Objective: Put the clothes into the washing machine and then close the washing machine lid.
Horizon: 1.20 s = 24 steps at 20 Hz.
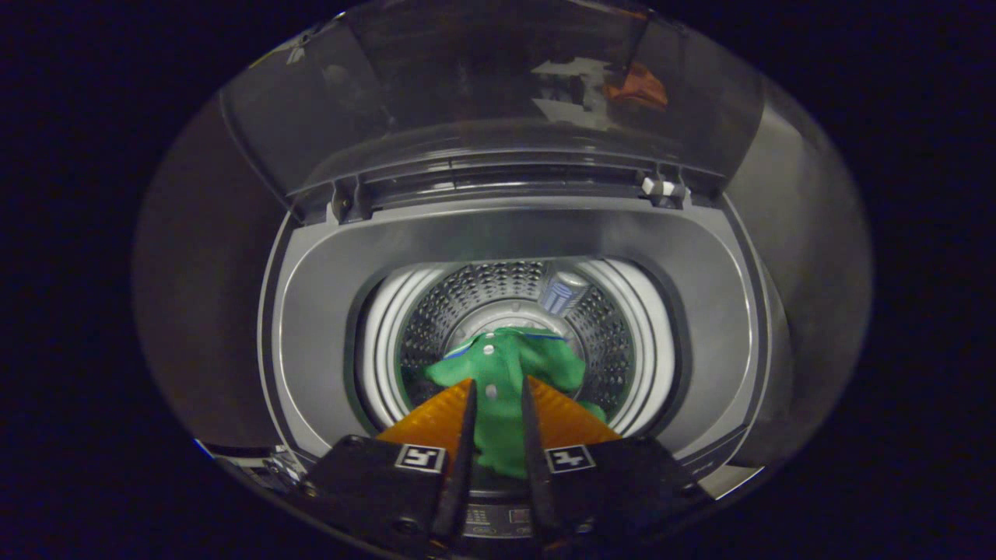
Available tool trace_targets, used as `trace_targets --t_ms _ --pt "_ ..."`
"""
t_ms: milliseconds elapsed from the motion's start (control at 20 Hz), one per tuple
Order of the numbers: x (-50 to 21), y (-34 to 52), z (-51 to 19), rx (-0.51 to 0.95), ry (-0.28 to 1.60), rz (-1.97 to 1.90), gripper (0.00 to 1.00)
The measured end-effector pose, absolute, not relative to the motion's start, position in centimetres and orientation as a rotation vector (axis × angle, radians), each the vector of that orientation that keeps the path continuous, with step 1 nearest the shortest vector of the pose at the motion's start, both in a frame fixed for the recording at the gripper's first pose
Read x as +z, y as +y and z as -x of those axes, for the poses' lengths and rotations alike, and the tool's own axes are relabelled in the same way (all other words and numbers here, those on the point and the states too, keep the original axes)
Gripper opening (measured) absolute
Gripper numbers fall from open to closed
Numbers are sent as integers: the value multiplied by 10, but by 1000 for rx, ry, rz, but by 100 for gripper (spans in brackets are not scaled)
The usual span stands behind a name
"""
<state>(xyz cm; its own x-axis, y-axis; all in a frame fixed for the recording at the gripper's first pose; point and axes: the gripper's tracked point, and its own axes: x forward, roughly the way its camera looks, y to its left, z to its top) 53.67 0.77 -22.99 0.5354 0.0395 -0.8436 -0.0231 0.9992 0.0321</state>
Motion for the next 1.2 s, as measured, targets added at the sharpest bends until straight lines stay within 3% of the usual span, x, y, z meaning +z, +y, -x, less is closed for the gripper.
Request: trace_targets --t_ms 100,200,700,1200 --pt "-228 7 -537 35 983 -31 66" --pt "-224 1 -536 19 958 -26 71" --pt "-174 -7 -536 54 747 84 69" --pt "-52 -6 -529 120 451 51 69"
